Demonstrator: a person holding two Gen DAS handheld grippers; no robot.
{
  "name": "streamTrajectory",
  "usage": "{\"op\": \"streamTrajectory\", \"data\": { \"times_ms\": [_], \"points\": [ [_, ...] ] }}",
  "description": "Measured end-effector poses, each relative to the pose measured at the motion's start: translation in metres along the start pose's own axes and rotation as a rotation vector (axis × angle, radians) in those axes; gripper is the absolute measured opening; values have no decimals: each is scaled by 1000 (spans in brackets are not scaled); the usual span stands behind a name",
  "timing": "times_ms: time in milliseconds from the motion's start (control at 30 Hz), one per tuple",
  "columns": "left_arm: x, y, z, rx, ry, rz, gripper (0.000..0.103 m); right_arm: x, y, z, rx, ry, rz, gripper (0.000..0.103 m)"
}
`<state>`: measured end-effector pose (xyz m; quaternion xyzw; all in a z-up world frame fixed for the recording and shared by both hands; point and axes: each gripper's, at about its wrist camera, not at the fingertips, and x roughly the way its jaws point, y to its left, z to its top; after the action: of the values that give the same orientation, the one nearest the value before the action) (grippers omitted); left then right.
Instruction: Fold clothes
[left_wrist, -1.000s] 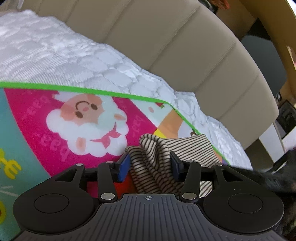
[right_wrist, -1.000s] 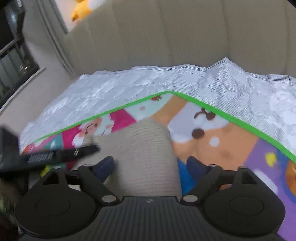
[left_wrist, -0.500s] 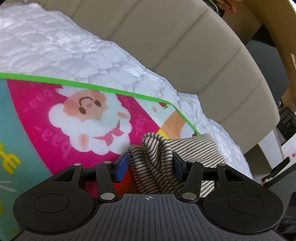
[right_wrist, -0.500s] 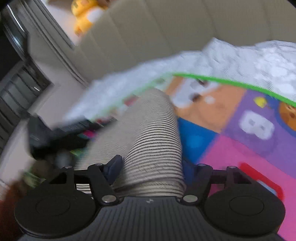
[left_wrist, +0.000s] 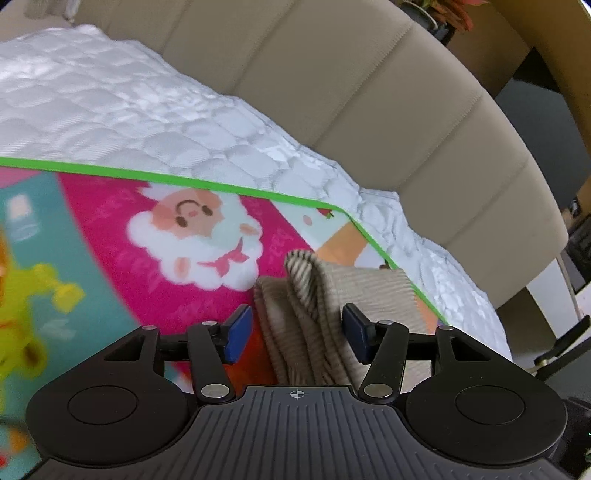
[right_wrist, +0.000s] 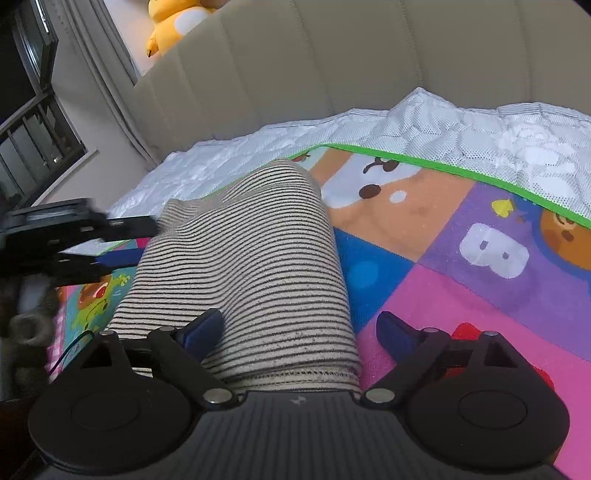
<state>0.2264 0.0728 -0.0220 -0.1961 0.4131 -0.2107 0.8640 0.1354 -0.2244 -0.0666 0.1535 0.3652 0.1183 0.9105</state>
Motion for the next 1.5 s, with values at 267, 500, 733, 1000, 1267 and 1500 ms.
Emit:
{"op": "streamTrajectory", "data": {
  "times_ms": [267, 500, 733, 1000, 1267, 1500],
  "points": [
    [-65, -30, -40, 10, 56, 100, 88, -4, 4, -2, -39, 15, -9, 94],
    [-16, -50, -58, 16, 91, 56, 74, -19, 10, -10, -88, 16, -37, 94],
    [-4, -42, -62, 2, 56, -34, 59, -19, 12, -11, -115, 8, -55, 97],
    [0, -41, -60, 28, 5, -136, 52, -24, 12, -5, -135, -44, -79, 97],
    [12, -45, -63, 126, 49, -35, 54, -23, 7, -1, -83, -32, -38, 100],
    [10, -45, -64, 138, 52, -33, 54, -17, -5, 0, 7, -4, -11, 100]
  ]
}}
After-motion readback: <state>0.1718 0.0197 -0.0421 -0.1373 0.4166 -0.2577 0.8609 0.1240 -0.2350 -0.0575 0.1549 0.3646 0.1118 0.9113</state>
